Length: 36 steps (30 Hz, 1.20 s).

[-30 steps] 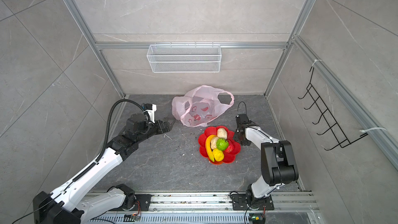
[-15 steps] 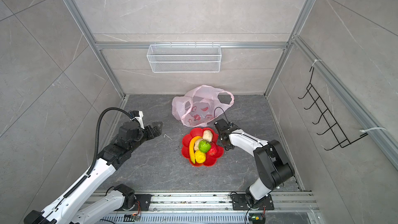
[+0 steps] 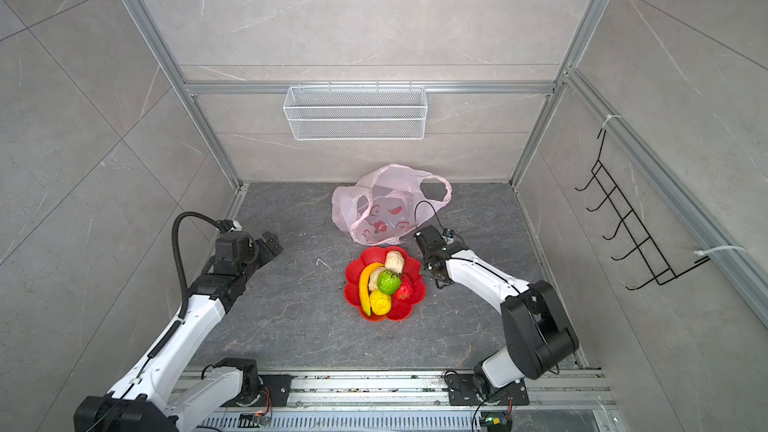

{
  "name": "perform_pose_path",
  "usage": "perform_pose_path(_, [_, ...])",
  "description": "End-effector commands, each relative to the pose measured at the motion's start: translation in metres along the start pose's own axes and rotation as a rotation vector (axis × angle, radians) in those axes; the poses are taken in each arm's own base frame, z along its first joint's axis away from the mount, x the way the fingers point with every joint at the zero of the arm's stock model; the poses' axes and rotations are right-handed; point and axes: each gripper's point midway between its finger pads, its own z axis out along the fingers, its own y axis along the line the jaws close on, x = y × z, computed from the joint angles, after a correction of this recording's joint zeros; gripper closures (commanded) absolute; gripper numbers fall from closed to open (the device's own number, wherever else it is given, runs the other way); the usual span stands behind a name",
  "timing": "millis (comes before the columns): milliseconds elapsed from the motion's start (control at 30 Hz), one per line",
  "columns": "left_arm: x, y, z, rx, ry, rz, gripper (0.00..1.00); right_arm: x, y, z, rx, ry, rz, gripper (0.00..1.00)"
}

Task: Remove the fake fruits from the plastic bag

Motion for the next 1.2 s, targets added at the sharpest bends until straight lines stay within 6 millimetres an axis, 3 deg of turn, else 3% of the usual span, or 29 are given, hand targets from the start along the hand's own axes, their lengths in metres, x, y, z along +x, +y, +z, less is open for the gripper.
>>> perform_pose_path(0, [-0.028,0.017,0.006,-0.136,-0.119,0.039,0.0,-0.038,-0.008,-0.023,-0.038,-0.147,-0.055,0.15])
perform_pose_path(100, [-0.039,0.031,0.015,-0.262,-0.148,0.135,0.0,-0.063,-0.021,-0.033,-0.025,-0.26,-0.088,0.03])
perform_pose_path(200, [-0.043,0.038,0.028,-0.326,-0.197,0.238,0.0,-0.082,-0.04,-0.033,0.031,-0.355,-0.098,0.01])
perform_pose_path(367, [-0.04,0.046,0.038,-0.305,-0.344,0.322,0.0,-0.095,-0.064,-0.02,0.121,-0.45,-0.118,0.01])
perform_pose_path(500, [-0.027,0.056,0.054,-0.289,-0.332,0.391,0.0,-0.098,-0.072,-0.013,0.166,-0.525,-0.134,0.01])
perform_pose_path(733, [0.001,0.059,0.078,-0.168,-0.3,0.397,0.0,-0.101,-0.073,-0.003,0.182,-0.631,-0.179,0.01])
perform_pose_path(1033, [0.017,0.045,0.086,-0.04,-0.312,0.444,0.0,-0.093,-0.065,0.028,0.114,-0.686,-0.203,0.01])
perform_pose_path(1167, [0.023,0.046,0.088,-0.026,-0.337,0.446,0.0,-0.091,-0.061,0.026,0.079,-0.706,-0.214,0.01])
